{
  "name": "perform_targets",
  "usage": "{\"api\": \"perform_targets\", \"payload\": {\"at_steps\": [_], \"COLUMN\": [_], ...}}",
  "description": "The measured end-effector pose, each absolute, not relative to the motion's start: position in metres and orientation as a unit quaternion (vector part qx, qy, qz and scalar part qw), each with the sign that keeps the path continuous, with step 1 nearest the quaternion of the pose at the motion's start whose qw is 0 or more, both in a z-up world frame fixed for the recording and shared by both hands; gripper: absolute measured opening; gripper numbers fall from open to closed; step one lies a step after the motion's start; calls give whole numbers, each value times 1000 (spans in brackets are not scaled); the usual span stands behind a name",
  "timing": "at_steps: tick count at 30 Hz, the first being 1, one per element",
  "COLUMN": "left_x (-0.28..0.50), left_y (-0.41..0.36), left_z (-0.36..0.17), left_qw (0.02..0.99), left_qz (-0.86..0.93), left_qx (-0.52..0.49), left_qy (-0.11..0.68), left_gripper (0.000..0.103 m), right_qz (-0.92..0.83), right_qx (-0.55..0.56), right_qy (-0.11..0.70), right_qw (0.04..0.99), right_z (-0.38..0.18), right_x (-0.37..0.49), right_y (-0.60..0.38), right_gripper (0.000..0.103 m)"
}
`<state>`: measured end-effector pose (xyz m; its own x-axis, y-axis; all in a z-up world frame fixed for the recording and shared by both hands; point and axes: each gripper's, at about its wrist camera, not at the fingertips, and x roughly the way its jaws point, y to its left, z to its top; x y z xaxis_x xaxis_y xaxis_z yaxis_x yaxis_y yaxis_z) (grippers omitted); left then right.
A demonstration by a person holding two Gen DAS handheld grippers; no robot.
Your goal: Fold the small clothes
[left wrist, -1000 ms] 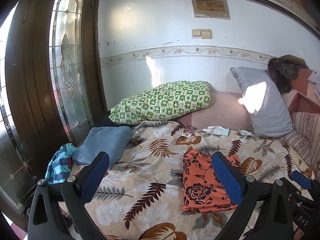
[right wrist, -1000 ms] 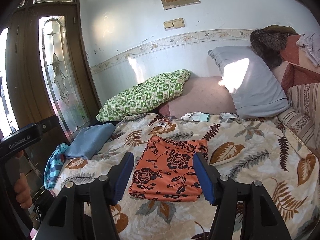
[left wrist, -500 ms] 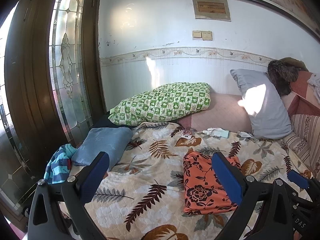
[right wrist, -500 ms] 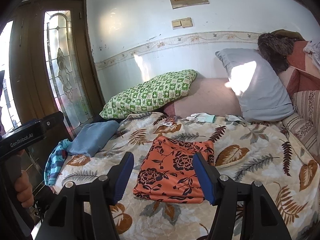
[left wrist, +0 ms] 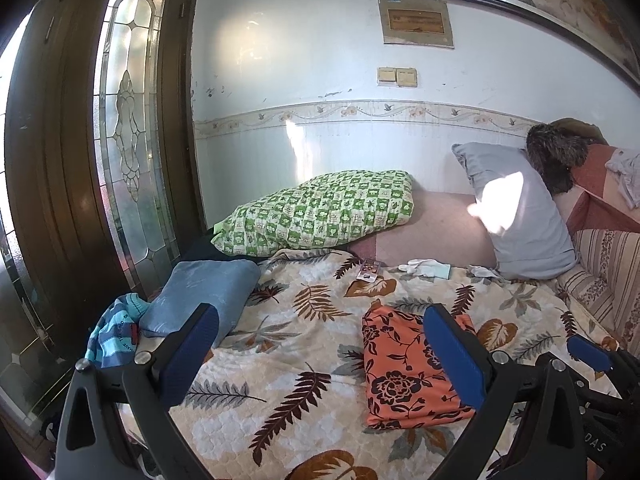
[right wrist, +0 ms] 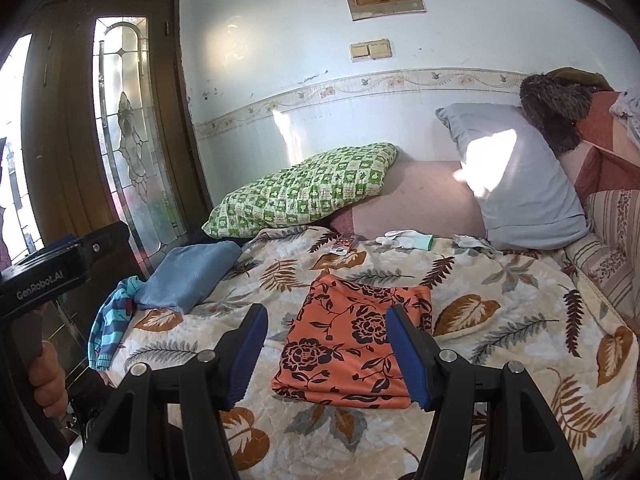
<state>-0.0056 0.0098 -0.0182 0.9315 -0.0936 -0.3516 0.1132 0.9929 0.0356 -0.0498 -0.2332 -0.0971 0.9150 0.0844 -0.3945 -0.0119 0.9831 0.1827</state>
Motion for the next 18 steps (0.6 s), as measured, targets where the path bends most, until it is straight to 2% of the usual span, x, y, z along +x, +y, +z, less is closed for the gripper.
{"api": "perform_targets", "payload": {"at_steps": [18], "left_x": [-7], "left_y": [12], "left_z": [-18], "left_qw": [982], "left_qz": [-67], "left_qx": [18], "left_qy": [176], "left_gripper": [102], "right_qz": [23], "right_qx": [82], "right_qy": [210], "right_qw": [974], "right_z": [-97], "right_x": [-48], "right_y": [-232], "right_gripper": [65]}}
